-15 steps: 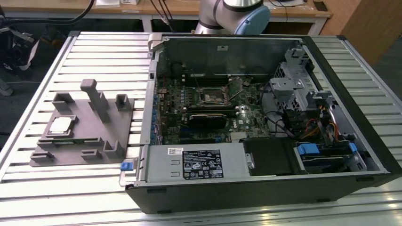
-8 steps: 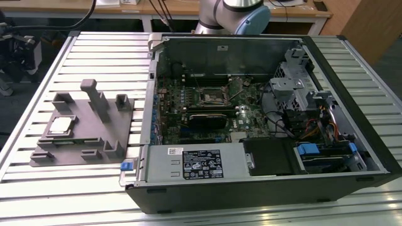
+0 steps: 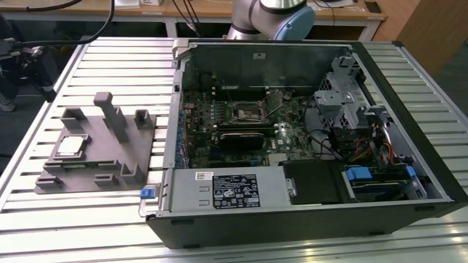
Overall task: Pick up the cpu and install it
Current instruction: 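Pick up the cpu and move it towards the insertion slot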
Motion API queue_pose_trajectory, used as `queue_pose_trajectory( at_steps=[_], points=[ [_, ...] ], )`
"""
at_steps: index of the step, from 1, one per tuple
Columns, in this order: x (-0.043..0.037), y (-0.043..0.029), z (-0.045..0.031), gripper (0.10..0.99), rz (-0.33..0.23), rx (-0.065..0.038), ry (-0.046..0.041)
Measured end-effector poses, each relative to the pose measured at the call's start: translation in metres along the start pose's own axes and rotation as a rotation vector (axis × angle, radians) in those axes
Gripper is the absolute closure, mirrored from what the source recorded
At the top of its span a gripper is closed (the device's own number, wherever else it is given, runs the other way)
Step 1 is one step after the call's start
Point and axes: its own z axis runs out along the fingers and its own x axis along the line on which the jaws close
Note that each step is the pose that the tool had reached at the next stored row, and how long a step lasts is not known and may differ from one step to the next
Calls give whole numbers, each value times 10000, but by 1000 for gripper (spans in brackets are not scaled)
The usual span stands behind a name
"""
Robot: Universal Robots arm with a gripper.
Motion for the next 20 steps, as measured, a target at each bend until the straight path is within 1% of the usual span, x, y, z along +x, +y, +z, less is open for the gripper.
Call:
queue_pose_trajectory(
  at_steps=[1, 4, 9, 14, 20],
  points=[
    [-1, -2, 15, 380, -1, 0, -1],
    [-2, -7, 47, 380, -64, 0, -34],
    [-3, -11, 95, 380, -652, 16, -44],
    [-6, -16, 176, 380, -684, 16, -54],
    [-8, -19, 234, 380, -687, 16, -54]
  ],
)
